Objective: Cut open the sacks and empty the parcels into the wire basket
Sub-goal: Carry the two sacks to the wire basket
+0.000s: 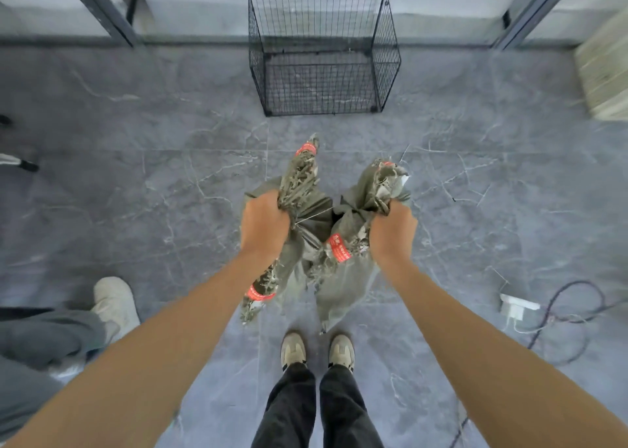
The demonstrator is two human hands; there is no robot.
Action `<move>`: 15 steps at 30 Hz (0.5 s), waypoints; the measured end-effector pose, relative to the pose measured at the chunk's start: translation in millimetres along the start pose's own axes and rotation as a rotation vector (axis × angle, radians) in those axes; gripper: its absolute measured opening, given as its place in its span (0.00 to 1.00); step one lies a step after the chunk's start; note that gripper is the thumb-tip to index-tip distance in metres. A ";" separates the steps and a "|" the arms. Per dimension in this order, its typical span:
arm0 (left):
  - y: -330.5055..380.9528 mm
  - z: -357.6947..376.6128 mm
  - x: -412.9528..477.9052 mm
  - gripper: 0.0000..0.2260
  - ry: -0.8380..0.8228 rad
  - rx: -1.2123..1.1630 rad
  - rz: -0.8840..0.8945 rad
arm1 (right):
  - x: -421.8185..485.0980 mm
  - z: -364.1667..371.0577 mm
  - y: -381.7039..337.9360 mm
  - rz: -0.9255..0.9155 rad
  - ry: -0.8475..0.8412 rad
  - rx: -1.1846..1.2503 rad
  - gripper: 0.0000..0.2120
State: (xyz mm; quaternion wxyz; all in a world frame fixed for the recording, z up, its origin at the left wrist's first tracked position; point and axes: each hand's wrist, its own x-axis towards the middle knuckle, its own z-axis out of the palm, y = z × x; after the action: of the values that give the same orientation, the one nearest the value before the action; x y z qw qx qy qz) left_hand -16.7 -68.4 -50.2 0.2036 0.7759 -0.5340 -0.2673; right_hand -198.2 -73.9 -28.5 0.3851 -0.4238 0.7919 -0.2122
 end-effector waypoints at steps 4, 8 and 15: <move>16.5 -27.1 3.3 0.09 0.026 -0.035 0.110 | -14.5 -20.3 -23.6 -0.066 0.075 0.040 0.17; 34.4 -52.9 10.5 0.08 0.027 -0.086 0.106 | -22.4 -36.8 -46.3 -0.058 0.161 0.077 0.18; 65.0 -98.0 34.4 0.15 0.100 -0.125 -0.050 | -7.5 -67.9 -74.1 0.046 0.304 0.109 0.18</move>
State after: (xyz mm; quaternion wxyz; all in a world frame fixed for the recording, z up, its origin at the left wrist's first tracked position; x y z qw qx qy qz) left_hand 8.3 -120.2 57.9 0.2714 0.7871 -0.4858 -0.2660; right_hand -211.6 -107.7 65.4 0.2880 -0.3470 0.8379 -0.3076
